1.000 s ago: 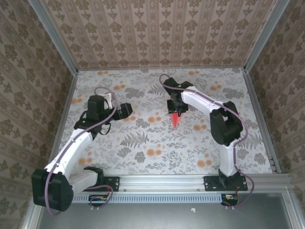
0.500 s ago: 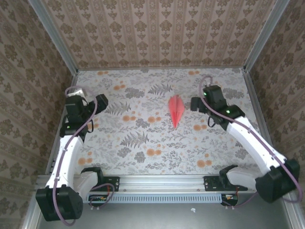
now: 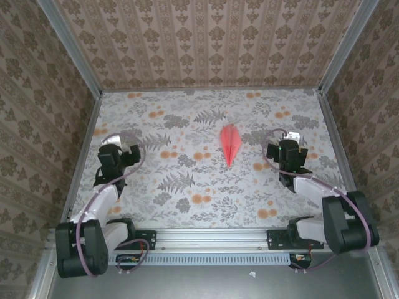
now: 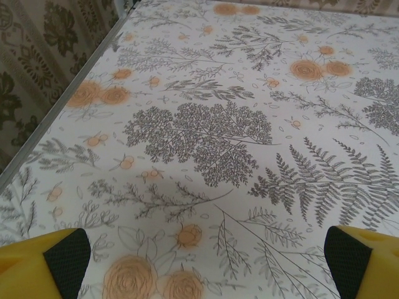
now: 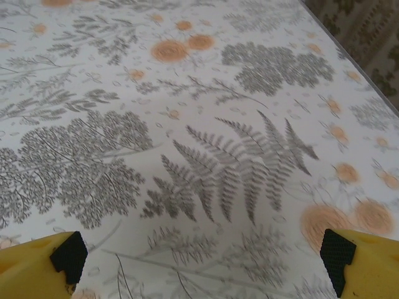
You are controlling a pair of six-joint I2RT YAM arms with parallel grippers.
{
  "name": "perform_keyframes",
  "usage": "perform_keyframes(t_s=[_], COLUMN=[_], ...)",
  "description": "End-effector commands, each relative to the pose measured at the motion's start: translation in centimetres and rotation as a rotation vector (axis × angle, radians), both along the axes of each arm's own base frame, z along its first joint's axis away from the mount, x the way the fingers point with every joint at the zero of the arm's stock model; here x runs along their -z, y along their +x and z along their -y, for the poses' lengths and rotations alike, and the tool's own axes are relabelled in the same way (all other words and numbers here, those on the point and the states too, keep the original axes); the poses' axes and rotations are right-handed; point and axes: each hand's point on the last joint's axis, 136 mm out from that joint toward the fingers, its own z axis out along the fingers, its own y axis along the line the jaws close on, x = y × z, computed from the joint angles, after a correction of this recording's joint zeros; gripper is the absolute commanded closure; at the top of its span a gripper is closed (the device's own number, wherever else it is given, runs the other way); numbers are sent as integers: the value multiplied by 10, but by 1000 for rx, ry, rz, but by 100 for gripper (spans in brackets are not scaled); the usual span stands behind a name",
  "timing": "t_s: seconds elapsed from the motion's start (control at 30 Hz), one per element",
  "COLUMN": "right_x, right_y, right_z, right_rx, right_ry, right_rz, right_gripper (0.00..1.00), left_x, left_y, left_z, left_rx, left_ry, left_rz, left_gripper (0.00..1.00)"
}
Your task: Fold a paper plane with a square sheet of paper (fold left side to right side)
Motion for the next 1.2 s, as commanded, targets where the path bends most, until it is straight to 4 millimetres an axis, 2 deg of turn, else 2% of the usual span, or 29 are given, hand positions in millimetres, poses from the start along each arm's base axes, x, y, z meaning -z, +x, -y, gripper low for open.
perform_keyframes(t_s=[0.0, 0.03, 0.13, 0.2, 0.3, 0.37, 0.43, 0.47, 0.5, 0.63, 1.17], right_x=[-36, -38, -16, -17, -5, -2, -3, -3, -3, -3, -3], right_y=[34, 37, 44, 44, 46, 45, 46, 46, 46, 46, 46], right_z=[-8, -11, -12, -13, -12, -10, -10, -10, -10, -10, -12], right_rx=[-72, -95, -118, -132, -166, -175, -178, -177, -178, -179, -182], right_ry=[-49, -56, -39, -18, 21, 49, 52, 54, 51, 51, 40], right_rz=[192, 199, 169, 183, 208, 178, 188, 185, 189, 190, 186], right_gripper=[0, 0, 0, 0, 0, 0, 0, 0, 0, 0, 0], left_x=[-19, -16, -5, -1, -1, 7, 18, 15, 22, 28, 28], left_y=[21, 24, 34, 40, 43, 43, 46, 49, 47, 62, 63], left_z=[3, 2, 2, 7, 15, 19, 23, 26, 24, 27, 30], left_rx=[82, 92, 115, 159, 200, 211, 224, 242, 225, 185, 184], left_ry=[61, 62, 47, 9, -15, -17, 9, 14, 2, 71, 104], left_rz=[135, 140, 163, 157, 177, 217, 253, 276, 213, 122, 118], left_gripper=[0, 0, 0, 0, 0, 0, 0, 0, 0, 0, 0])
